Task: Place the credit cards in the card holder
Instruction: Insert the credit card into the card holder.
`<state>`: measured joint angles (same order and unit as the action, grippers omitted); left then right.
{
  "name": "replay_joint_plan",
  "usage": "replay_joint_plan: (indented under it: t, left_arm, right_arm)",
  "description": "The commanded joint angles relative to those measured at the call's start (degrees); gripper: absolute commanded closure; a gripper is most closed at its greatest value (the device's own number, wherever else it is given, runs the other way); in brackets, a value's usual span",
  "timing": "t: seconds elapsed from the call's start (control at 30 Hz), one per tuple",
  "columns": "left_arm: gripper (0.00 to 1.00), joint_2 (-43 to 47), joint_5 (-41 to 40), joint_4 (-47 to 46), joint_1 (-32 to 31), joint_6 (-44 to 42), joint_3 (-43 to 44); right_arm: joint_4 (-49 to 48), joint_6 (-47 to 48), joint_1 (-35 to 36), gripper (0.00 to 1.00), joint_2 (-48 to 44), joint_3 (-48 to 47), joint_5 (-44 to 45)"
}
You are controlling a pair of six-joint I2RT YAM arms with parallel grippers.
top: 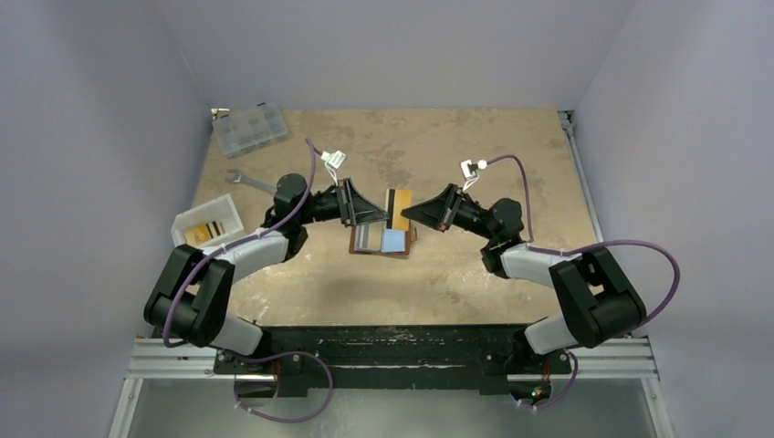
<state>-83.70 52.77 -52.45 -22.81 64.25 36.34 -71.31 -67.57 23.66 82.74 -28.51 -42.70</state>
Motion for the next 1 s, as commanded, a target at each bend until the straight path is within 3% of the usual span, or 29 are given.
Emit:
replay_joint_plan:
  t: [0.0,0.07,0.2,0.27,0.43,0.67,0.73,0.97]
  left_arm:
    - [0.64,-1.3,-15.0,50.8,3.5,-27.2,11.8]
    - [0.59,-5.1,-21.5,65.4,5.9,-35.2,16.5]
    - [0.54,-11.7,-17.2,65.9,8.0,-35.7,17.8]
    - [0.58,-13.9,-16.6,63.4,7.3,-35.9,18.2]
    - [0.82,-19.1,-13.6,58.6,5.9,-34.4,18.7]
    - [0.83,-17.5,-17.4,60.8,5.6,-34.7,18.2]
    - [0.79,-17.0,-19.7,63.3,5.6,-35.4,19.0]
    - [0.48,-17.0,-23.9,66.8,3.3,-37.1,22.4]
  right_arm:
    - [8.0,3.3,-2.3,1.00,1.5,-2.3,-0.8]
    - [31.6,14.4,-2.4,1.00,3.8,-8.0,-1.5]
    - [47.7,23.5,-2.0,1.00,8.5,-14.4,-3.1]
    - [52.9,26.7,-1.8,1.00,9.9,-16.8,-2.6]
    - [56.0,26.8,-0.9,1.00,15.4,-20.2,-4.7]
    - [55.4,26.4,-0.5,1.00,20.3,-20.3,-5.7]
    - [55.5,26.8,-0.6,1.00,20.3,-19.8,-4.5]
    - [54.2,27.1,-0.7,1.00,19.8,-17.7,-4.2]
